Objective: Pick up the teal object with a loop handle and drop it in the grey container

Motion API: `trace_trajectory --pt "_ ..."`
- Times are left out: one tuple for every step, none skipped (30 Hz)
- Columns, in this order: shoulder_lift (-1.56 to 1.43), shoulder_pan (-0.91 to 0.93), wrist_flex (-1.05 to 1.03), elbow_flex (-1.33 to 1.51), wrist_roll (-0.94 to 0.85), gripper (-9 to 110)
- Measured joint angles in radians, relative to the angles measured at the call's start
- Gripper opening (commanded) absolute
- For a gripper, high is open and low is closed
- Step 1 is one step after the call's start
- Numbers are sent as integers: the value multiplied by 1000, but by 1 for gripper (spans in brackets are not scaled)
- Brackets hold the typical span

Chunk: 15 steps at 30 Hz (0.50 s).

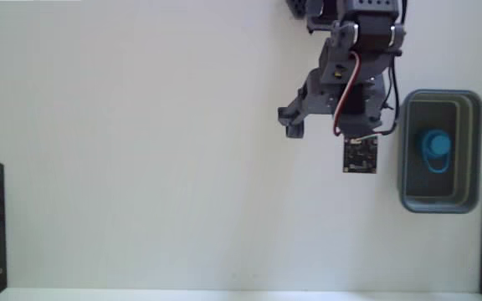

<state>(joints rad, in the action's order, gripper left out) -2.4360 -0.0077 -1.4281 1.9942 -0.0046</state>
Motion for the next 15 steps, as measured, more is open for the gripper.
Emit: trace_trajectory --pt "0 0 0 0 0 110" --pt "0 0 0 0 0 110" --pt "0 0 0 0 0 110" --pt "0 0 0 0 0 110" --pt "0 0 0 0 0 110" --pt "0 0 0 0 0 110" --pt "0 0 0 0 0 110" --pt "0 0 0 0 0 110" --pt "0 0 0 0 0 110" --pt "0 0 0 0 0 110" --pt "0 0 0 0 0 110" --pt "0 0 0 0 0 110" --pt "0 0 0 0 0 110" --pt "0 0 0 0 0 110" --pt "0 0 0 0 0 110"
